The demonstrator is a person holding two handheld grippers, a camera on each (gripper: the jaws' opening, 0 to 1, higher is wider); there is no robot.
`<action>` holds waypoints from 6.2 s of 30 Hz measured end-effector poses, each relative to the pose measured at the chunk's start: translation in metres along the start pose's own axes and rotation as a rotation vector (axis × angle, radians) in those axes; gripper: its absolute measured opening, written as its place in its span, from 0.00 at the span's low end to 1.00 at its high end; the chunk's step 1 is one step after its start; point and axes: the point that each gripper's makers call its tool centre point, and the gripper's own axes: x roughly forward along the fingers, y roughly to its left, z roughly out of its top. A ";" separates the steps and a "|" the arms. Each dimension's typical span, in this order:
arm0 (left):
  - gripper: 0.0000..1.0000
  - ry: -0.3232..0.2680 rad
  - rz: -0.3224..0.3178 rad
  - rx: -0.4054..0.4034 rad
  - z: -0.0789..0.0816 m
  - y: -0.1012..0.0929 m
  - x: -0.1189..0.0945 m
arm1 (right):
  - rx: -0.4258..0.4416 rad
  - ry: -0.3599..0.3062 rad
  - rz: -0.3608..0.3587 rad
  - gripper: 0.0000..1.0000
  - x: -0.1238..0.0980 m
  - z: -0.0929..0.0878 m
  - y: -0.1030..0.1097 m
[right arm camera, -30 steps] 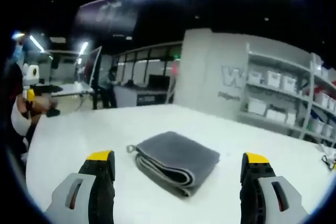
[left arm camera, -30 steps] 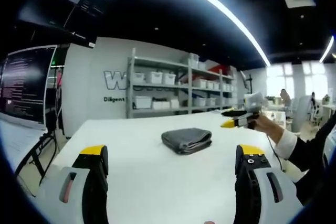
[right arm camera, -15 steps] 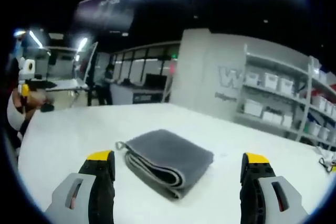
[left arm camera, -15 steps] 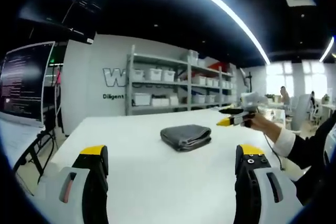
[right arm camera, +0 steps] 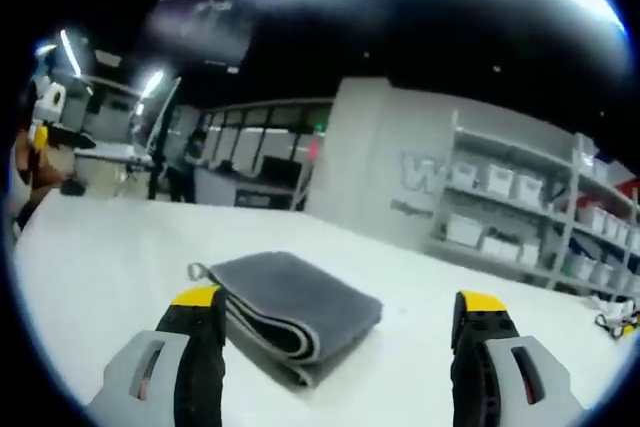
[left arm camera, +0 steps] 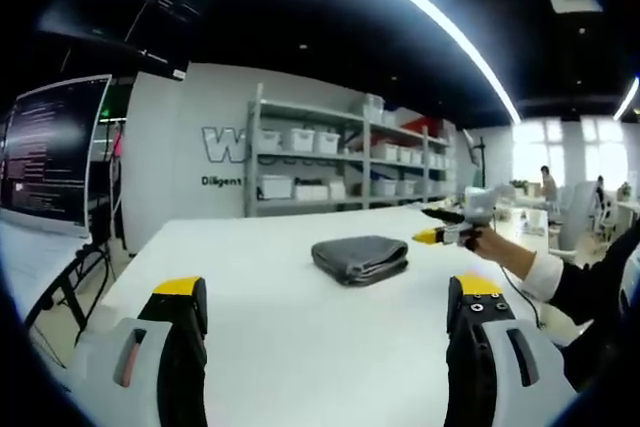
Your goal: Open the folded towel by lifting each exposed corner and separating the folded layers until the towel lies flat within the target outline without major curled edges
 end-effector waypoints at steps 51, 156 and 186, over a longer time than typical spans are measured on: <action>0.97 0.033 -0.044 0.029 -0.009 -0.012 0.002 | -0.472 0.245 -0.305 0.93 0.010 -0.062 -0.059; 0.91 0.075 -0.052 0.058 -0.023 -0.016 0.017 | -0.964 0.012 0.242 0.04 0.045 -0.033 0.130; 0.87 -0.016 -0.143 0.038 -0.024 -0.037 0.034 | -0.513 -0.090 0.284 0.00 0.025 0.011 0.139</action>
